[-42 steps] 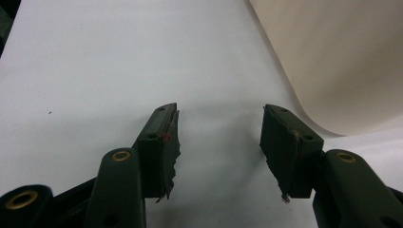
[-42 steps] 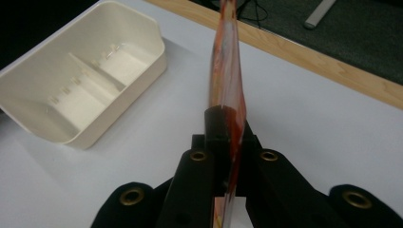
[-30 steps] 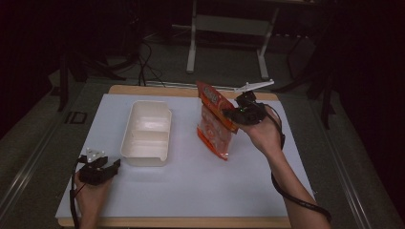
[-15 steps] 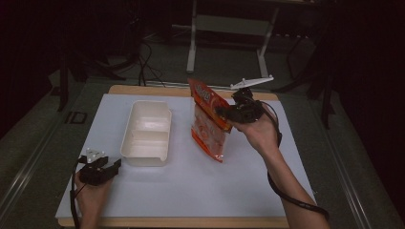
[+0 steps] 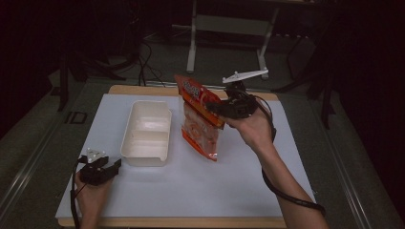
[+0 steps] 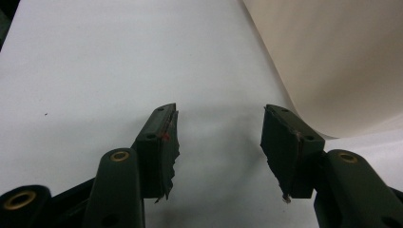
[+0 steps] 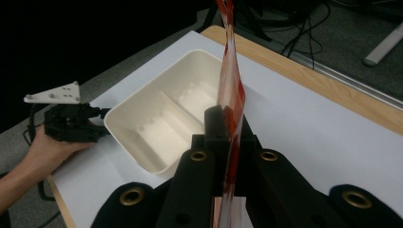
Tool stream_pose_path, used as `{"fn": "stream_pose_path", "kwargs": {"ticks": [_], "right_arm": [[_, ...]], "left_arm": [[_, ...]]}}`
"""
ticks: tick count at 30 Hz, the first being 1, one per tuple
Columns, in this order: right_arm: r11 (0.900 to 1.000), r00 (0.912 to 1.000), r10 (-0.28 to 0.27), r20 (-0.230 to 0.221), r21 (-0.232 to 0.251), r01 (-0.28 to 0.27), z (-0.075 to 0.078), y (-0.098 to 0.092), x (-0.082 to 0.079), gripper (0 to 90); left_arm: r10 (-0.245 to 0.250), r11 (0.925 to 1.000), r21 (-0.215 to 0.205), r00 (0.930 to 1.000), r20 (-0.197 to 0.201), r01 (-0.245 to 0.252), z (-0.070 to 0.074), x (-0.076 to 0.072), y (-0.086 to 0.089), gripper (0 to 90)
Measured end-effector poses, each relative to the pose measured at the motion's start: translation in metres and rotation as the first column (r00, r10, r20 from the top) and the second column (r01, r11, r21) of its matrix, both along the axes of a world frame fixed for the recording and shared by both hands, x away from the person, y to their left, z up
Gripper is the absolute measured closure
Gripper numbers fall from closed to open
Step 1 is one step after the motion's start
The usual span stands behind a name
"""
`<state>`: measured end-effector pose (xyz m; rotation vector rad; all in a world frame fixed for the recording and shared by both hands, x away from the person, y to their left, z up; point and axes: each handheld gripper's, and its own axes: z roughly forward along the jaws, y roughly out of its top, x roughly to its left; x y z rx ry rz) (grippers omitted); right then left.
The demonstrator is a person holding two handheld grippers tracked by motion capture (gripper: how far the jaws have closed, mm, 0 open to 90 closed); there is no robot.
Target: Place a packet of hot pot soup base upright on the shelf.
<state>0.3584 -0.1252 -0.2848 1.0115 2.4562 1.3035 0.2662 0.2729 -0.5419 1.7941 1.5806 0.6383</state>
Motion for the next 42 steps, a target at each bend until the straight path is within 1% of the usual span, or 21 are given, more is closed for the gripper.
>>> {"fn": "stream_pose_path", "kwargs": {"ticks": [4, 5, 7, 11, 12, 14, 15, 17, 18, 19, 21, 24, 25, 26, 27, 28, 31, 32, 36, 37, 42], "right_arm": [[1.0, 0.9998, 0.021, 0.005, 0.018, -0.022, 0.009, 0.008, -0.002, 90.0], [1.0, 0.9998, 0.021, 0.005, 0.018, -0.022, 0.009, 0.008, -0.002, 90.0], [0.999, 0.9995, 0.027, 0.016, 0.032, -0.028, 0.014, 0.014, -0.004, 90.0], [0.998, 0.9991, 0.04, 0.014, 0.054, -0.041, 0.017, 0.019, -0.005, 90.0], [0.997, 0.9987, 0.047, 0.019, 0.057, -0.048, 0.018, 0.024, -0.005, 90.0], [0.997, 0.9986, 0.05, 0.018, 0.057, -0.051, 0.018, 0.026, -0.006, 90.0], [0.996, 0.9978, 0.062, 0.022, 0.057, -0.063, 0.019, 0.031, -0.007, 90.0], [0.996, 0.9975, 0.067, 0.023, 0.06, -0.068, 0.02, 0.037, -0.007, 90.0], [0.996, 0.9975, 0.067, 0.023, 0.06, -0.068, 0.02, 0.037, -0.007, 90.0], [0.995, 0.9969, 0.075, 0.025, 0.063, -0.076, 0.021, 0.042, -0.008, 90.0], [0.994, 0.9964, 0.081, 0.027, 0.065, -0.082, 0.021, 0.045, -0.008, 90.0], [0.992, 0.9945, 0.1, 0.031, 0.07, -0.102, 0.02, 0.055, -0.009, 90.0], [0.992, 0.9945, 0.1, 0.031, 0.07, -0.102, 0.02, 0.055, -0.009, 90.0], [0.991, 0.9934, 0.11, 0.032, 0.067, -0.112, 0.019, 0.061, -0.01, 90.0], [0.991, 0.9934, 0.11, 0.032, 0.067, -0.112, 0.019, 0.061, -0.01, 90.0], [0.991, 0.9921, 0.12, 0.037, 0.059, -0.122, 0.018, 0.066, -0.01, 90.0], [0.99, 0.9907, 0.13, 0.041, 0.057, -0.132, 0.017, 0.071, -0.01, 90.0], [0.989, 0.9899, 0.135, 0.041, 0.055, -0.137, 0.016, 0.076, -0.011, 90.0], [0.988, 0.9887, 0.143, 0.043, 0.052, -0.145, 0.015, 0.08, -0.01, 90.0], [0.987, 0.9873, 0.152, 0.046, 0.045, -0.154, 0.013, 0.088, -0.01, 90.0], [0.986, 0.9857, 0.159, 0.054, 0.033, -0.161, 0.008, 0.102, -0.008, 90.0]], "left_arm": [[-0.002, 1.0, 0.003, 1.0, -0.001, 0.002, 0.0, 0.0, 0.0, 46.9], [-0.001, 1.0, 0.004, 1.0, -0.001, 0.001, 0.0, 0.0, -0.001, 46.9], [-0.002, 1.0, 0.007, 1.0, -0.003, 0.002, 0.0, 0.0, -0.001, 46.9], [-0.002, 1.0, 0.008, 1.0, -0.001, 0.002, 0.0, 0.0, -0.001, 46.9], [-0.003, 1.0, 0.007, 1.0, 0.0, 0.003, 0.0, 0.0, -0.001, 46.9], [-0.001, 1.0, 0.005, 1.0, 0.004, 0.001, 0.0, 0.0, -0.001, 46.9], [-0.001, 1.0, 0.005, 1.0, 0.005, 0.001, 0.0, 0.0, -0.001, 46.9], [-0.001, 1.0, 0.006, 1.0, 0.005, 0.001, 0.0, 0.0, -0.001, 46.9], [-0.001, 1.0, 0.006, 1.0, 0.005, 0.001, 0.0, 0.0, -0.001, 46.9], [-0.003, 1.0, 0.007, 1.0, 0.004, 0.003, 0.0, 0.0, -0.001, 46.9], [-0.004, 1.0, 0.006, 1.0, 0.004, 0.004, 0.0, 0.0, -0.001, 46.9], [-0.006, 1.0, 0.004, 1.0, 0.007, 0.006, 0.0, 0.0, -0.002, 46.9], [-0.011, 0.9999, 0.007, 0.9999, 0.004, 0.011, 0.001, 0.0, -0.002, 46.9], [-0.012, 0.9999, 0.01, 0.9999, 0.006, 0.012, 0.0, 0.0, -0.003, 46.9], [-0.012, 0.9999, 0.01, 0.9999, 0.006, 0.012, 0.0, 0.0, -0.003, 46.9], [-0.014, 0.9998, 0.011, 0.9999, 0.006, 0.014, 0.0, 0.0, -0.003, 46.9], [-0.014, 0.9998, 0.012, 0.9999, 0.006, 0.014, 0.0, 0.001, -0.003, 46.9], [-0.014, 0.9998, 0.012, 0.9999, 0.006, 0.014, 0.0, 0.001, -0.004, 46.9], [-0.016, 0.9998, 0.014, 0.9999, 0.005, 0.016, 0.0, 0.001, -0.004, 46.8], [-0.019, 0.9997, 0.015, 0.9998, 0.005, 0.019, 0.0, 0.001, -0.004, 46.8], [-0.026, 0.9995, 0.018, 0.9996, 0.005, 0.026, 0.0, 0.001, -0.005, 46.8]]}}
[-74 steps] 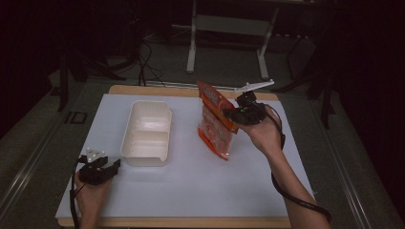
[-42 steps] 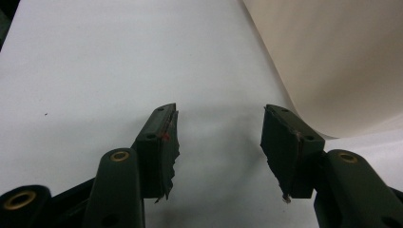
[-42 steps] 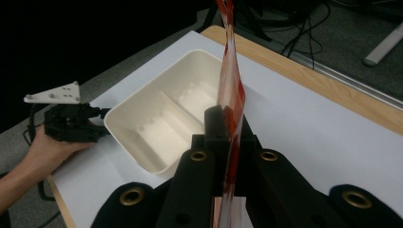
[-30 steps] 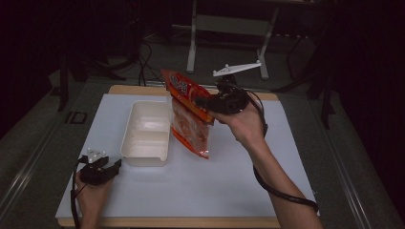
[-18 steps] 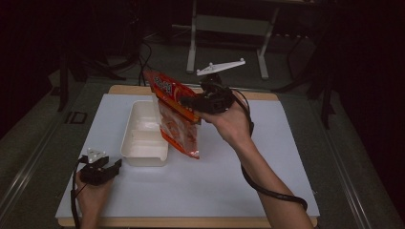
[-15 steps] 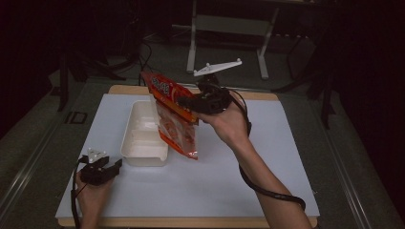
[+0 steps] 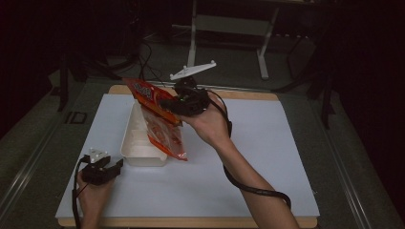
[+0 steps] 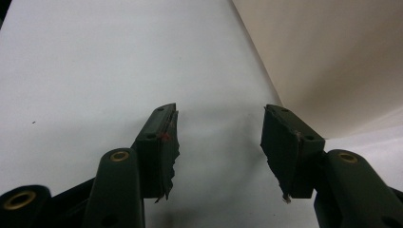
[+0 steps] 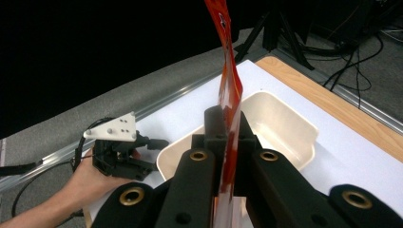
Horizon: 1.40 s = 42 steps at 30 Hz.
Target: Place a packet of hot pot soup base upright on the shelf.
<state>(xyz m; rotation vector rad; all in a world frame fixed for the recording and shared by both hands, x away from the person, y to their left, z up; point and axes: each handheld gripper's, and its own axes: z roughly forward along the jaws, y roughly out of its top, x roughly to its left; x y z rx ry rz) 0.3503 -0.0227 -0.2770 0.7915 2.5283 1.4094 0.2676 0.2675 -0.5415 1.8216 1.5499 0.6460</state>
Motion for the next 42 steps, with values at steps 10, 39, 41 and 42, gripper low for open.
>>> {"fn": "stream_pose_path", "kwargs": {"ticks": [10, 39, 41, 42], "right_arm": [[0.999, 0.9996, 0.027, 0.008, 0.027, -0.027, -0.006, 0.029, 0.001, 90.0], [0.983, 0.9906, -0.041, -0.13, 0.173, 0.063, -0.07, 0.032, 0.023, 90.0], [0.982, 0.9892, -0.05, -0.138, 0.173, 0.073, -0.072, 0.03, 0.024, 90.0], [0.982, 0.9886, -0.052, -0.141, 0.175, 0.077, -0.074, 0.029, 0.025, 90.0]], "left_arm": [[-0.001, 1.0, -0.005, 1.0, 0.002, 0.001, 0.0, 0.001, -0.001, 46.6], [-0.006, 1.0, -0.008, 1.0, 0.004, 0.006, 0.0, 0.001, -0.002, 46.5], [-0.005, 1.0, -0.008, 1.0, 0.004, 0.006, 0.0, 0.001, -0.002, 46.5], [-0.006, 1.0, -0.007, 1.0, 0.004, 0.006, 0.0, 0.001, -0.002, 46.4]]}}
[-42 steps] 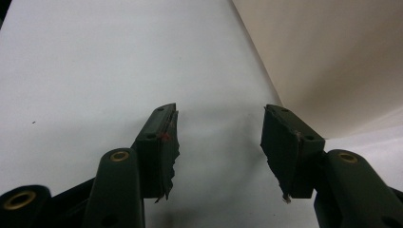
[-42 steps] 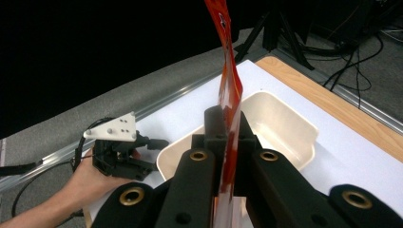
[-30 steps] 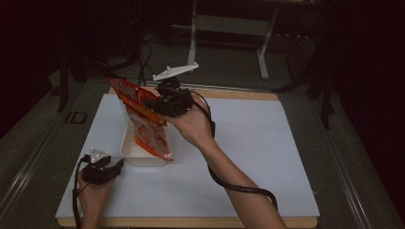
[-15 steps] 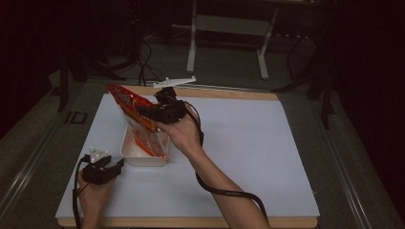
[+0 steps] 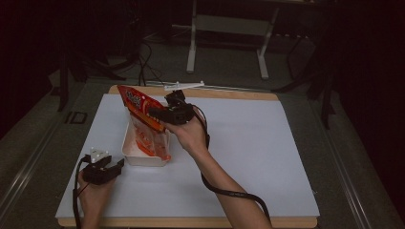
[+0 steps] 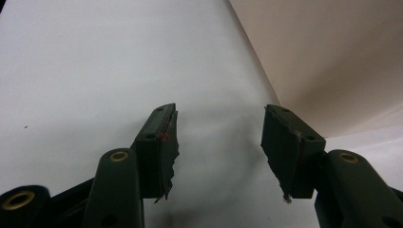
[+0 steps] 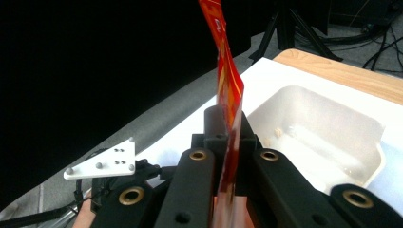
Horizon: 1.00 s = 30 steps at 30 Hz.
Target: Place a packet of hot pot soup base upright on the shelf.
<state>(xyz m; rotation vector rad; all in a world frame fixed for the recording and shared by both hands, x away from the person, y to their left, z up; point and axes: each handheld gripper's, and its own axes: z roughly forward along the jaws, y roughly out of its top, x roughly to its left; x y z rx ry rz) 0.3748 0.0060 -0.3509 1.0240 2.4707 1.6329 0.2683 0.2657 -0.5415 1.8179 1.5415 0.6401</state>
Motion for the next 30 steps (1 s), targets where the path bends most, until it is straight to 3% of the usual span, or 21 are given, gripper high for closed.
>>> {"fn": "stream_pose_path", "kwargs": {"ticks": [7, 9, 10, 14, 17, 24, 30], "right_arm": [[1.0, 1.0, 0.002, 0.0, -0.022, -0.002, -0.018, -0.005, 0.001, 87.2], [0.997, 0.9994, -0.013, 0.031, -0.072, 0.015, -0.017, -0.004, -0.002, 86.6], [0.993, 0.9975, -0.012, 0.07, -0.12, 0.021, -0.016, -0.004, -0.004, 85.9], [0.989, 0.9979, 0.003, 0.065, -0.148, 0.007, -0.019, -0.005, -0.007, 84.2], [0.99, 0.9993, 0.005, 0.038, -0.141, 0.0, -0.023, -0.007, -0.007, 85.5], [0.989, 0.9996, -0.008, 0.026, -0.149, 0.012, -0.031, -0.008, -0.007, 88.3], [0.994, 0.9994, -0.021, -0.026, -0.11, 0.018, -0.035, -0.012, -0.007, 88.9]], "left_arm": [[0.001, 1.0, -0.001, 1.0, 0.002, -0.001, 0.0, 0.0, 0.0, 46.3], [0.002, 1.0, -0.002, 1.0, 0.0, -0.002, 0.0, 0.0, 0.0, 46.3], [0.002, 1.0, -0.002, 1.0, 0.0, -0.002, 0.0, 0.0, 0.0, 46.3], [0.001, 1.0, 0.002, 1.0, 0.0, -0.001, 0.0, 0.0, -0.001, 46.3], [-0.002, 1.0, 0.005, 1.0, -0.001, 0.002, 0.0, 0.0, -0.001, 46.3], [-0.004, 1.0, 0.007, 1.0, -0.001, 0.004, -0.001, 0.0, -0.002, 46.3], [-0.006, 0.9999, 0.01, 1.0, -0.003, 0.006, -0.001, 0.0, -0.002, 46.3]]}}
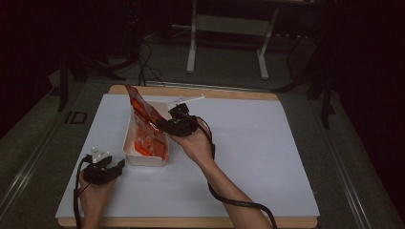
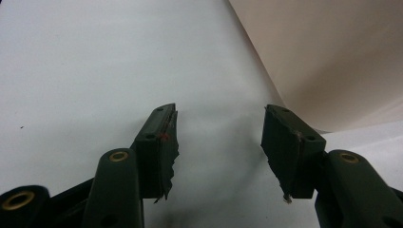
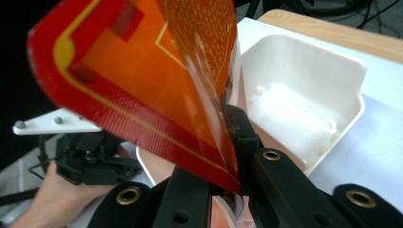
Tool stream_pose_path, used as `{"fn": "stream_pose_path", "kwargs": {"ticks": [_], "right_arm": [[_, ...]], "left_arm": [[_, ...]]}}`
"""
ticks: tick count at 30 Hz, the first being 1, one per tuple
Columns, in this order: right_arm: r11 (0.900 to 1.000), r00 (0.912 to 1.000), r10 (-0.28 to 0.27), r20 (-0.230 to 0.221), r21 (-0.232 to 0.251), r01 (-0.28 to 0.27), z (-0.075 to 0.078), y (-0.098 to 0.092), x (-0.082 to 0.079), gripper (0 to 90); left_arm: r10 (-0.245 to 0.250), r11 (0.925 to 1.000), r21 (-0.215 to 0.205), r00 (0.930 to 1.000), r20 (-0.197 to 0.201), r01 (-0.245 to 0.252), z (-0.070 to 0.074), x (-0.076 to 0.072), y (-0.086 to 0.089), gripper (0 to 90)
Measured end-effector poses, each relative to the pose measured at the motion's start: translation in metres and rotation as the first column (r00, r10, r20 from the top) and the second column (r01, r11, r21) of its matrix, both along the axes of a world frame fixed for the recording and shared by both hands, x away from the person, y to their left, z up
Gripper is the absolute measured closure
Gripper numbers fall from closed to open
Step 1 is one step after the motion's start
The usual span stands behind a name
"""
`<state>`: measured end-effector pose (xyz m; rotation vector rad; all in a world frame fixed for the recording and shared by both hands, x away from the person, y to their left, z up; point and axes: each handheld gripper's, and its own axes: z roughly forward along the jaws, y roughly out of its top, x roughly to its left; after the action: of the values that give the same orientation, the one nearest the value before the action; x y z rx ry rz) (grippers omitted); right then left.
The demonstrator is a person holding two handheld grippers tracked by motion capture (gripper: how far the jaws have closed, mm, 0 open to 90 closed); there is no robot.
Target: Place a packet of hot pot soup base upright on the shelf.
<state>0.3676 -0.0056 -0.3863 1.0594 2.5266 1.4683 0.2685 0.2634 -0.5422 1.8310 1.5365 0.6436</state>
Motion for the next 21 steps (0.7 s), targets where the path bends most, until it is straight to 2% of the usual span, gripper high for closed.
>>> {"fn": "stream_pose_path", "kwargs": {"ticks": [3, 4, 6, 7, 9, 10, 11, 14, 19, 21], "right_arm": [[0.999, 0.998, 0.003, -0.064, 0.052, 0.0, -0.004, -0.003, 0.003, 89.3], [0.999, 0.998, 0.003, -0.064, 0.052, 0.0, -0.004, -0.003, 0.003, 89.3], [0.998, 0.9952, 0.016, -0.097, 0.07, -0.01, -0.009, -0.001, 0.003, 89.4], [0.998, 0.9953, 0.016, -0.095, 0.056, -0.011, -0.009, 0.001, 0.003, 89.3], [1.0, 0.9971, 0.021, -0.074, -0.012, -0.022, -0.014, 0.007, 0.002, 88.0], [1.0, 0.9971, 0.021, -0.074, -0.012, -0.022, -0.014, 0.007, 0.002, 88.0], [0.999, 0.9959, 0.035, -0.083, 0.008, -0.035, -0.016, 0.009, 0.003, 87.7], [0.998, 0.9986, 0.035, -0.041, -0.041, -0.037, -0.014, 0.012, -0.002, 88.8], [0.999, 0.9997, 0.0, -0.023, -0.035, -0.001, -0.02, 0.01, -0.008, 89.6], [0.999, 0.9998, -0.018, -0.003, -0.038, 0.018, -0.023, 0.008, -0.01, 89.8]], "left_arm": [[-0.002, 1.0, 0.004, 1.0, -0.001, 0.002, 0.0, 0.0, -0.001, 46.3], [-0.002, 1.0, 0.004, 1.0, -0.001, 0.002, 0.0, 0.0, -0.001, 46.3], [-0.005, 1.0, 0.007, 1.0, -0.003, 0.005, 0.0, 0.0, -0.002, 46.3], [-0.004, 1.0, 0.006, 1.0, -0.002, 0.004, 0.0, 0.0, -0.001, 46.3], [-0.002, 1.0, 0.002, 1.0, -0.002, 0.002, 0.0, 0.0, -0.001, 46.3], [-0.002, 1.0, 0.002, 1.0, -0.002, 0.002, 0.0, 0.0, -0.001, 46.3], [-0.003, 1.0, 0.001, 1.0, 0.0, 0.003, 0.0, 0.0, -0.001, 46.2], [-0.004, 1.0, 0.002, 1.0, -0.001, 0.004, 0.0, 0.0, -0.001, 46.2], [-0.01, 0.9999, 0.009, 0.9999, -0.004, 0.01, 0.0, 0.0, -0.003, 45.7], [-0.01, 0.9999, 0.011, 0.9999, -0.004, 0.01, 0.0, 0.0, -0.003, 45.7]]}}
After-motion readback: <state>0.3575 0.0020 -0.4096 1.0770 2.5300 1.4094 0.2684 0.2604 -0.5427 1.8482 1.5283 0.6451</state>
